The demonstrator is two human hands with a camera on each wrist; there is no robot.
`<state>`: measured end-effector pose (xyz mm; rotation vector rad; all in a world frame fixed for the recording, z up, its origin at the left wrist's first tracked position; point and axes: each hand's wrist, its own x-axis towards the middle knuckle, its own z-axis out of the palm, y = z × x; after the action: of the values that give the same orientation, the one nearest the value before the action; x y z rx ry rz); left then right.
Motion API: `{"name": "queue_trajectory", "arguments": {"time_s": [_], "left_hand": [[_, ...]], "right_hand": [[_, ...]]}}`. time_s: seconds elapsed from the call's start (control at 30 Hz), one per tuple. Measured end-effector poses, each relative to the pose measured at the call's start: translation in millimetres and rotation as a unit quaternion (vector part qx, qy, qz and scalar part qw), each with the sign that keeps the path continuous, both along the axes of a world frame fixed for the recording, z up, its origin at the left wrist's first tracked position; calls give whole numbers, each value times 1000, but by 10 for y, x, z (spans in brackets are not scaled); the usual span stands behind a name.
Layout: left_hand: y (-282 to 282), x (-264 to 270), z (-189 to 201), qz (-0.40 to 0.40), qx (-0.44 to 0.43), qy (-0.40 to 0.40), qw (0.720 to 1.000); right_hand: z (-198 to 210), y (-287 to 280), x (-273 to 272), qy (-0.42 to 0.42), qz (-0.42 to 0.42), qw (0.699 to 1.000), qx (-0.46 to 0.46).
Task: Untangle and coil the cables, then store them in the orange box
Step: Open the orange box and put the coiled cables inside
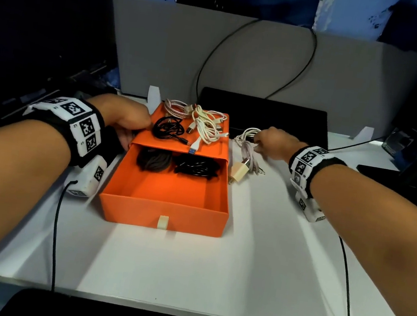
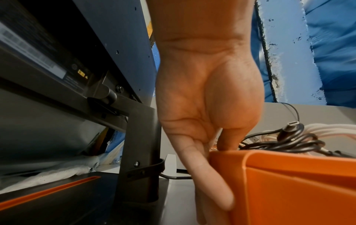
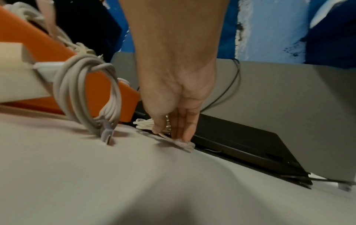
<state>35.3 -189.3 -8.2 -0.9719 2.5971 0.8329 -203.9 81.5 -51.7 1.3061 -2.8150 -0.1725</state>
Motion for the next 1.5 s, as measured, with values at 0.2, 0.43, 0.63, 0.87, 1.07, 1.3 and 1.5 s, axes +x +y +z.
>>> {"name": "queue_trajectory", "arguments": {"time_s": [0.2,0.43,0.63,0.87,1.07,1.3,1.5], "left_hand": [[-12,-17,-12,-3,-2,8,1000],[34,17,14,-14,-14,20,1000],[81,30,-3,-15,-11,6,1000],[83,37,46,-8,-6,-4,1000],[111,49,69,-8,-15,-1,1000],[86,34,56,-10,-13,3,1000],[24,14,20,-12,7,9,1000]], "right_hand": [[535,257,319,-18,35,972,-231],[1193,234,1929,-44,285,943,-163],[690,-312,2408,82,335,936,73],[321,-714,2505,77,273,943,174],[220,-637,2371,-20,246,965,88],[281,-543,2325,-7,241,970,36],[901,-257,2004,-23,187,978,-86]]}}
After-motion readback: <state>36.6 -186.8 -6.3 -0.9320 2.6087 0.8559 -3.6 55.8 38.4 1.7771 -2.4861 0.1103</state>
